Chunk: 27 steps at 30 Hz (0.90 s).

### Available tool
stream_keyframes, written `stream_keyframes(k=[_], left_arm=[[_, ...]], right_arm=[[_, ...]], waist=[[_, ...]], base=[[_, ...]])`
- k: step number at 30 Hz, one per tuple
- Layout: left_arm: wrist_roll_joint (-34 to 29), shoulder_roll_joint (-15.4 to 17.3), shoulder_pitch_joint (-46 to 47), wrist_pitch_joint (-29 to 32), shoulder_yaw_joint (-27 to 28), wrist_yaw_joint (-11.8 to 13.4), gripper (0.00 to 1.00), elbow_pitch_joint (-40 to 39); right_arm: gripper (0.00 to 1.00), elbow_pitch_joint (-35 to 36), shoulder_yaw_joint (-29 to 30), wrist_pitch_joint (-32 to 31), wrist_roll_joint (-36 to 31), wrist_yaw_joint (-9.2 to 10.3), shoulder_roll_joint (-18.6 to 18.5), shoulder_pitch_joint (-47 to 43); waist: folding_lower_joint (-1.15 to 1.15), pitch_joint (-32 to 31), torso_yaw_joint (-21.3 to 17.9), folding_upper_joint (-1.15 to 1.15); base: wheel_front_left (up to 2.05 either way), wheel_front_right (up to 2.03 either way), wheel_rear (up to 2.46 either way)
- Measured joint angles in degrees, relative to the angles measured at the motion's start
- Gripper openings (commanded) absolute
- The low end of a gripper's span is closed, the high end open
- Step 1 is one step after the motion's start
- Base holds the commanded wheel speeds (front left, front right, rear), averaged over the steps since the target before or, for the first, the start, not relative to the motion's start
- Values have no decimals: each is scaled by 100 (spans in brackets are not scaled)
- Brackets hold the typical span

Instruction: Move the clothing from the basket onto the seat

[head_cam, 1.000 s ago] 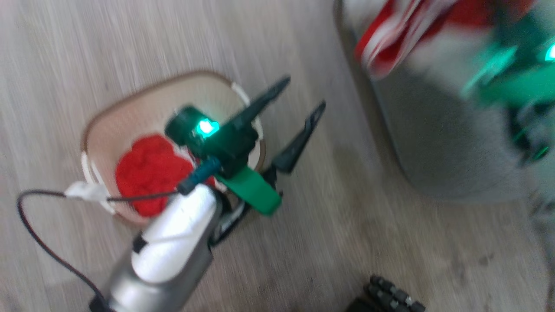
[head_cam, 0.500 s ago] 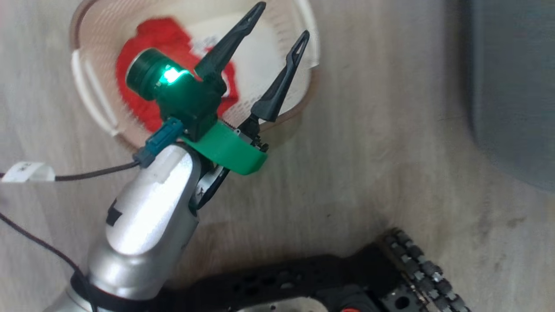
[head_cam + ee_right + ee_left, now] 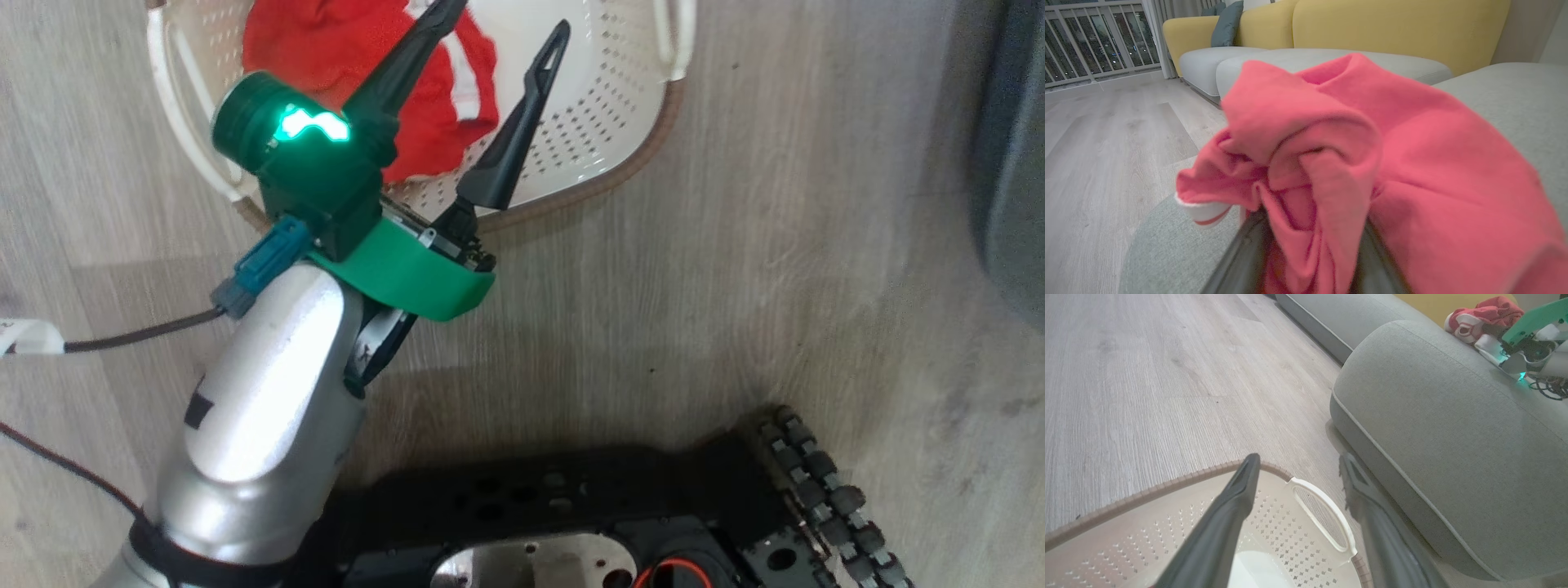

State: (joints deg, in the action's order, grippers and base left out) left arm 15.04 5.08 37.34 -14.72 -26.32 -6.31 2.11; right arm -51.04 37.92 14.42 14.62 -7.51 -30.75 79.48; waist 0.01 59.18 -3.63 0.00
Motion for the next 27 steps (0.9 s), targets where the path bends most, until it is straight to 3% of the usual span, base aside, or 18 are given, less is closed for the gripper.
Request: stream_keyframes(k=[7,13,23,27], left_arm=[[-29,-33,-154,0,94,-56,100,151],[244,-170,-626,1,348,-59,100,495],[427,-234,-1677,1,1304,-63,100,1238],[372,-258,-1952,1,1741,-58,100,1415]], right_arm=[[100,32,-467,22,-155,0,45,-898],[100,1125,-1063,22,-53,0,303,-2215],[100,3293,-1697,22,-144,1,1719,-4838],[100,3798,-2256,22,-363,1,2261,-5689]], waist=[[-2,-622,-178,0],[-2,-1477,-205,0],[-2,-3101,1,1],[-2,-3645,175,1]], base=[[0,0,0],[0,0,0],[0,0,0],[0,0,0]])
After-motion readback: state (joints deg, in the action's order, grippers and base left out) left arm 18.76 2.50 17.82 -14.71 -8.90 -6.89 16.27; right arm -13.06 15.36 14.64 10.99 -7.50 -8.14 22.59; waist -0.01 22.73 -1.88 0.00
